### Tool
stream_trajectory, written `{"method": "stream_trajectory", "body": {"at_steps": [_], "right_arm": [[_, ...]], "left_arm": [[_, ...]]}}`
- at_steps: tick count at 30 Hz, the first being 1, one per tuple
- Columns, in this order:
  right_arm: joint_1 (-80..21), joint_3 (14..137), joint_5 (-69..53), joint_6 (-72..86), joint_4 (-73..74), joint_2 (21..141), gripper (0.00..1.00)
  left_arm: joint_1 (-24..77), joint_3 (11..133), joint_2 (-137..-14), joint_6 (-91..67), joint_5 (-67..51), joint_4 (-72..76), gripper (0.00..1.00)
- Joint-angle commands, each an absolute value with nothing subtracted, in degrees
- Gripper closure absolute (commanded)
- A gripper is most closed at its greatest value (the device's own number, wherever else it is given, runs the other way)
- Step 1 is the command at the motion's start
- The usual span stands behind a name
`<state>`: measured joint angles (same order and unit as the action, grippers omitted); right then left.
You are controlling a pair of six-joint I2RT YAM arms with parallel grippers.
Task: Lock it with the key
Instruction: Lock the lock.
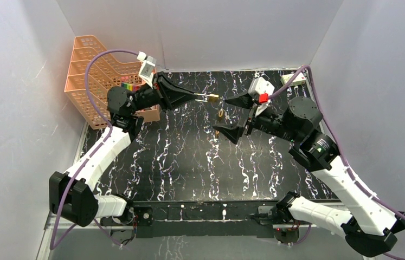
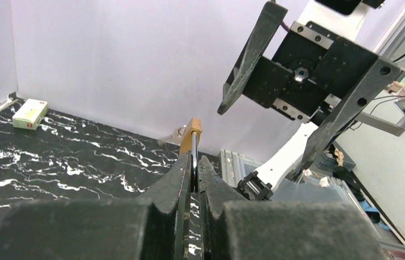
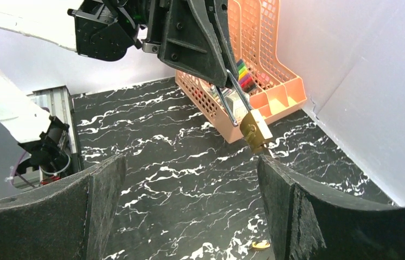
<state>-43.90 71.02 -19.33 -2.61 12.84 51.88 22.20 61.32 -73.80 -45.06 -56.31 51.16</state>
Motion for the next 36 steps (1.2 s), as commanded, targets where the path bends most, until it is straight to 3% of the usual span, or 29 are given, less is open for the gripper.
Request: {"method": "stream_trajectory", "body": {"at_steps": [1,6,20,27,36], "right_arm": [[-43.8,73.7,-23.6,-7.5,7.3,53.1,0.02],[-43.7,76.2,-28.8,-8.3,8.7,55.7,0.02],[-37.6,98.7,-42.3,-7.5,22.2,69.8,0.05],[-29.9,95.9,-54.5,0.6,14.9,72.8,0.07],[-26.6,91.4,-61.2,7.6,6.1,74.1,0.14]], "left_arm": [[22.0,59.1,-69.8,-46.8,-52.6,58.9,1.00],[22.0,55.9,-65.8,-45.1,-49.8,60.2,1.00],[22.0,54.6,-63.0,-43.6,-46.4,61.3,1.00],[22.0,54.1,-62.7,-43.9,-45.7,62.8,1.00],[22.0,54.5,-63.4,-43.7,-45.8,63.0,1.00]]}}
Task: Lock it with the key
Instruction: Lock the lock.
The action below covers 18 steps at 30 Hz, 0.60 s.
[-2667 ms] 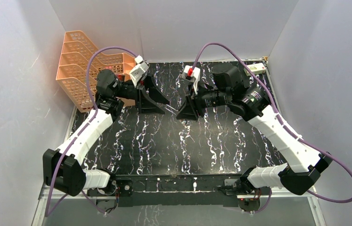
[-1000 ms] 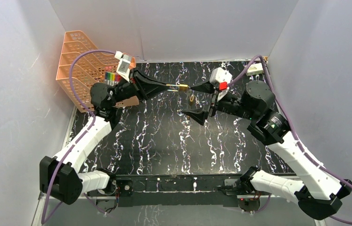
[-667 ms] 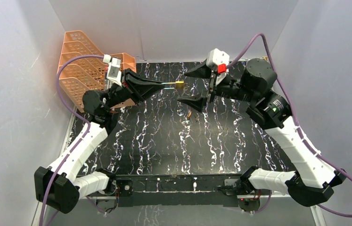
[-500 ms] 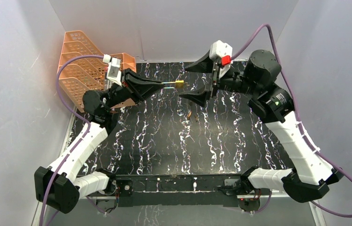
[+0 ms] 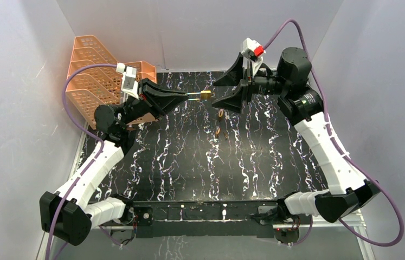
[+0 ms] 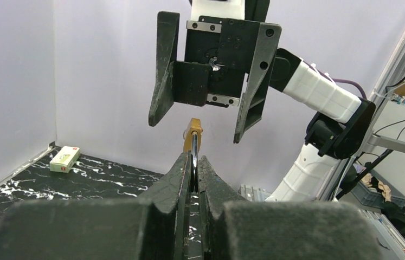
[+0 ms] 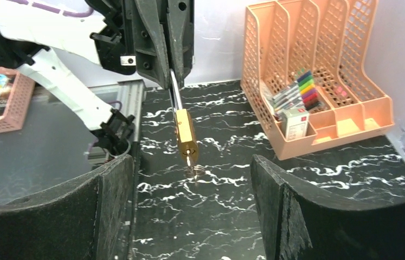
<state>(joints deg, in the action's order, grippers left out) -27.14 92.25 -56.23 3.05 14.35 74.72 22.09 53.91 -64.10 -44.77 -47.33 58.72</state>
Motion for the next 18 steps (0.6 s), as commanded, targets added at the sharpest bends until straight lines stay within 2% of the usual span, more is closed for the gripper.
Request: {"method": "stream_trajectory", "body": {"at_steps": [1,8,18], "right_arm": [[-26.6,91.1,-61.5,8.0,5.5,74.2,0.15],[-26.6,88.1,-62.1,12.5,-1.2,74.5,0.20],[-26.6,89.1,-62.5,13.5,-1.6,76.8,0.28]], "left_arm": [[22.0,54.6,-63.7,-43.8,-45.8,63.1,1.00],[22.0,55.3,-65.5,-43.9,-46.0,63.4,1.00],[22.0,56.0,-66.1,-43.8,-45.9,63.5,1.00]]}}
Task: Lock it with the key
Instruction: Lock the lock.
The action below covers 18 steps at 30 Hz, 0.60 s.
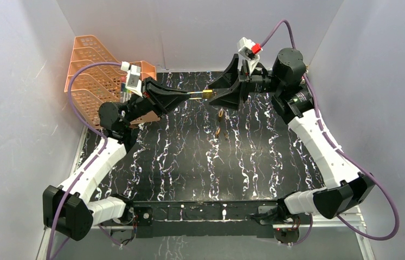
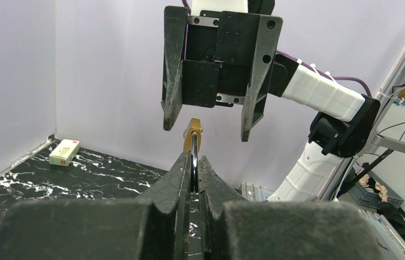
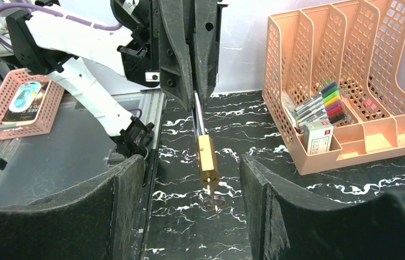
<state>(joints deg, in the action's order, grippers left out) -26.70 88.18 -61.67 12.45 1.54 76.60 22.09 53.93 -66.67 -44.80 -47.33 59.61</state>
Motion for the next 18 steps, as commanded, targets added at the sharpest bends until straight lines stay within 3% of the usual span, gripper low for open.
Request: {"method": "stream_trajectory", "body": {"at_steps": [1,18], "right_arm": [[-26.5,89.2,-62.5,13.5,-1.5,76.9,0.28],[-26.6,88.7,-63.2,14.1,-1.1,77.9,0.37]], "left_arm": [[22.0,56.0,-66.1,-43.7,-45.9,63.5,1.00],[22.0,57.2,-66.4,-43.9,-45.7,63.6,1.00]]}}
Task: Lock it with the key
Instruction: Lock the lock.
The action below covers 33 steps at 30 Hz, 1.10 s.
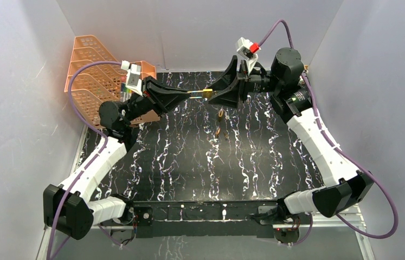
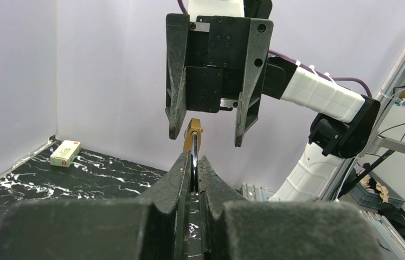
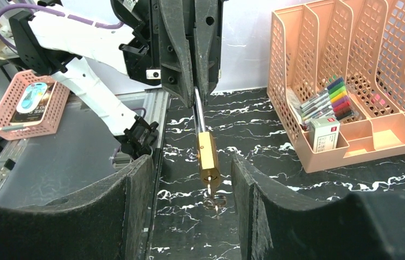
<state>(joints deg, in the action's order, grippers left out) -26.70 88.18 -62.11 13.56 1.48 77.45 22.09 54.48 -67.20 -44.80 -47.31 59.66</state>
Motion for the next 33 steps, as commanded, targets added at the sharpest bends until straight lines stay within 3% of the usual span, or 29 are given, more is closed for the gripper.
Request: {"method": "stream_trajectory", "body": {"at_steps": [1,15,17,19,24,25,27,29,30,33], "right_arm": [[-26.6,88.6,-63.2,14.3,-1.2,78.0,0.38],[-26.6,87.8,-64.8,16.7,-4.8,79.0,0.56],[-26.6,87.9,-64.9,16.9,-4.8,79.0,0.68],[-26.7,87.8,-64.7,16.9,-4.7,79.0,0.99],[-26.6,86.9,-65.2,17.9,-6.7,78.8,1.00],[-26.6,86.9,-65.4,18.0,-6.8,78.7,1.00],[-26.6,87.4,-65.7,17.5,-6.0,78.3,1.00],[-26.5,88.5,-66.2,15.8,-3.5,78.1,1.00],[-26.3,89.3,-66.9,15.1,-2.2,77.9,1.00],[-24.3,90.7,-70.6,15.5,-1.0,77.4,1.00]], "left_arm": [[22.0,57.2,-66.3,-43.9,-45.7,63.6,1.00],[22.0,56.8,-66.1,-43.8,-45.9,63.6,1.00],[22.0,56.7,-66.2,-43.8,-45.9,63.6,1.00],[22.0,56.6,-66.4,-43.9,-46.1,63.6,1.00],[22.0,56.0,-66.1,-44.5,-47.8,63.7,0.98],[22.0,56.1,-66.0,-44.7,-48.5,63.7,0.83],[22.0,56.1,-65.6,-45.2,-49.8,63.7,0.39],[22.0,56.7,-65.1,-45.8,-51.4,63.6,0.08],[22.0,57.1,-64.9,-46.1,-52.3,63.6,0.03],[21.9,59.1,-64.4,-47.2,-55.3,62.5,0.02]]}}
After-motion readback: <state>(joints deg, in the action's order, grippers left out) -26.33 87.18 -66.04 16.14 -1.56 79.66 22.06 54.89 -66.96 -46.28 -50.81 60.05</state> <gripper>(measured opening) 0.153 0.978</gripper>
